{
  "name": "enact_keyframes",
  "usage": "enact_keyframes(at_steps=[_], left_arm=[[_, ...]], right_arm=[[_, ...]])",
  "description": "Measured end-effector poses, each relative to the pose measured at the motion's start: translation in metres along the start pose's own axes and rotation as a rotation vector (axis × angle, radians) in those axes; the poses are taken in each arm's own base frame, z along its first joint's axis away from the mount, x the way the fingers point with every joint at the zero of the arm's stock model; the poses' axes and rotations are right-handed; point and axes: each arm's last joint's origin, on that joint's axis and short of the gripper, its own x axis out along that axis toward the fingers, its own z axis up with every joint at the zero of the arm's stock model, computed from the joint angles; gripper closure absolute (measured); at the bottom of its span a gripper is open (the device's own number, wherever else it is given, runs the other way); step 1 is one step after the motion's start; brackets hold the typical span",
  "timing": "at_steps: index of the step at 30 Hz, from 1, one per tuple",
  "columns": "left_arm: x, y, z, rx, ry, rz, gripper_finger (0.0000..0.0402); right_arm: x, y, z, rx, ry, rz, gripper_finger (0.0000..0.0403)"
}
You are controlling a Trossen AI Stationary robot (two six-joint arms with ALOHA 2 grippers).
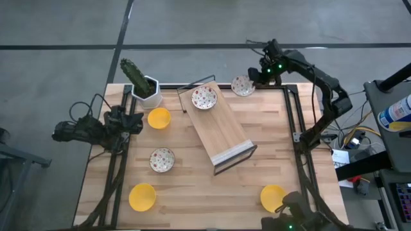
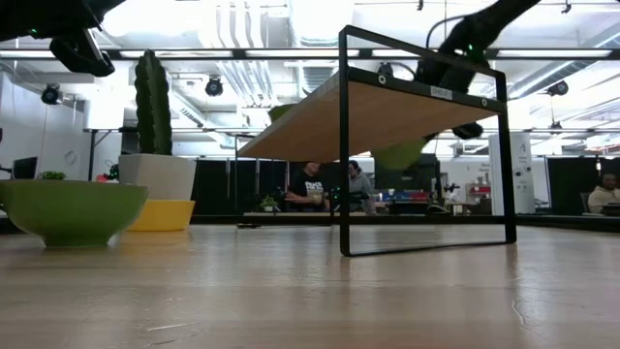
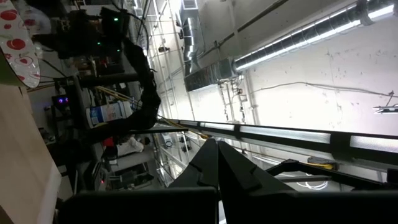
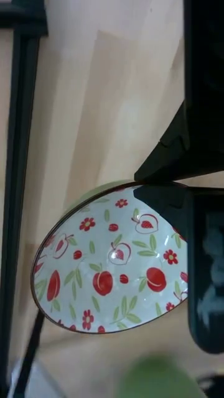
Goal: Pick & Place Mini bowls
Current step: Stack the top white patterned bowl on the white patterned bowl on the shelf
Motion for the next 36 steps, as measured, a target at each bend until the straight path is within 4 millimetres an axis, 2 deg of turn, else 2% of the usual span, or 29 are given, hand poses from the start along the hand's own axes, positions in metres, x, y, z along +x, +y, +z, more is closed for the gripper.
enact_keyframes(at_steps=[8,19,26,36], left_arm=[[0.000,0.000,0.000,0.005,0.001,0.003,0.0401],[0.000,0.001,0.000,0.021,0.002,0.005,0.0401],[0.000,0.001,0.000,0.022,0.002,0.008,0.0401],[0.000,0.002,-0.001,0.026,0.009,0.017,0.0401]], right_arm=[[-0.037,0.048,-0.006,-0.090,0.019,0.113,0.0394],[-0.067,0.127,-0.038,-0.240,0.010,0.249,0.0394],[-0.060,0.160,-0.040,-0.285,0.024,0.291,0.0394],[-0.013,0.189,-0.026,-0.301,0.122,0.256,0.0394]])
